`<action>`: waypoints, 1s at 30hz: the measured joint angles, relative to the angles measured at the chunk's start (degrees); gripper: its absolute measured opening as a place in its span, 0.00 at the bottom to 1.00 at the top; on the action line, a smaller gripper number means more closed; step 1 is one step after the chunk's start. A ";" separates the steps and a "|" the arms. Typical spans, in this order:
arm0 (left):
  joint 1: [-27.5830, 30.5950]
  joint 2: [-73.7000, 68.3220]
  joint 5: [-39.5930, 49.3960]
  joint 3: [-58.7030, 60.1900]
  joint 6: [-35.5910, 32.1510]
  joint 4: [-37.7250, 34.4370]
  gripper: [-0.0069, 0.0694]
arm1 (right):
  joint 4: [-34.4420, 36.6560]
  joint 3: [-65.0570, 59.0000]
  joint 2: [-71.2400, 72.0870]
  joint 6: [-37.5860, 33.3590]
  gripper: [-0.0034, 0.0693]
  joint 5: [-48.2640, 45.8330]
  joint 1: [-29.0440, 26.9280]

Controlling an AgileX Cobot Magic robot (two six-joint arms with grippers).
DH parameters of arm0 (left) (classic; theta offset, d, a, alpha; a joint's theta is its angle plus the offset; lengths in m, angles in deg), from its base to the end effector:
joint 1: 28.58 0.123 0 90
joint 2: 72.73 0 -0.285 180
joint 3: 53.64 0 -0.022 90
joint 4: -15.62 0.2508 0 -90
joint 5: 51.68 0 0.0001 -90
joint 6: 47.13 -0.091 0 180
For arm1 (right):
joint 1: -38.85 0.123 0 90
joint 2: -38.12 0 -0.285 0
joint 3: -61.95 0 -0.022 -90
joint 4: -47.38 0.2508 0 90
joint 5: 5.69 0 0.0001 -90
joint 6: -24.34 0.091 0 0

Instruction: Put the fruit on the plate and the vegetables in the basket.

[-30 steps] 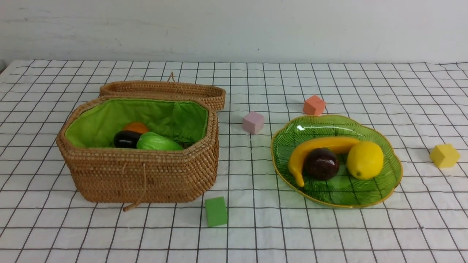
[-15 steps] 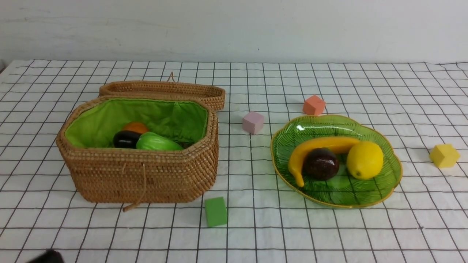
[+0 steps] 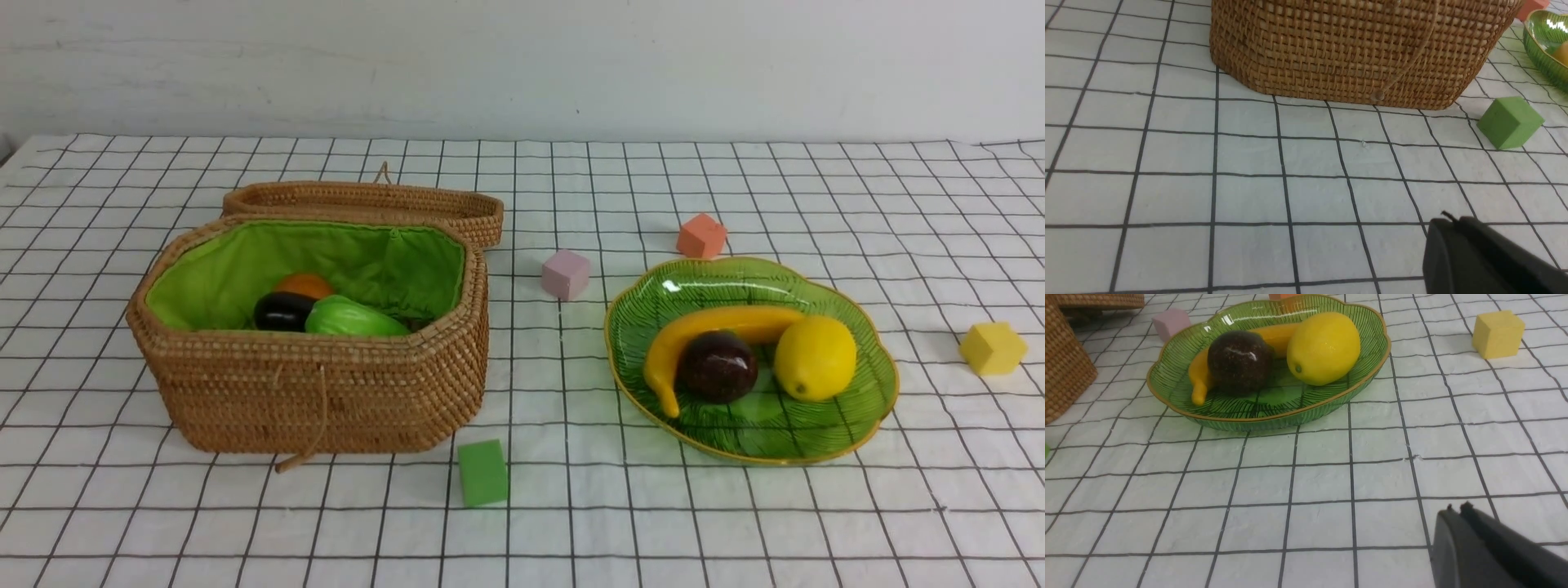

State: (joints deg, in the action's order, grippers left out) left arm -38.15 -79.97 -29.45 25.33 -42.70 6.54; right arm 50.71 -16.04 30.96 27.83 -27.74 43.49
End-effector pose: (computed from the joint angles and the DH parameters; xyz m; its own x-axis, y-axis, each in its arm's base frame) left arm 0.0507 -0.0141 0.1690 -0.3494 -0.1661 -0.9221 0.1479 0.9620 -0.2294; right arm 0.0518 0.0062 0.1747 -0.3039 0.0902 -0.9484 -0.0673 0.9910 0.1158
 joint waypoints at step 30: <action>0.00 0.00 -0.06 0.00 0.17 -0.12 0.07 | 0.06 0.00 0.00 0.00 0.09 0.00 0.00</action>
State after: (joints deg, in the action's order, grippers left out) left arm -38.15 -79.97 -29.52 25.33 -42.53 6.42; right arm 50.77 -16.04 30.96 27.83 -27.74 43.49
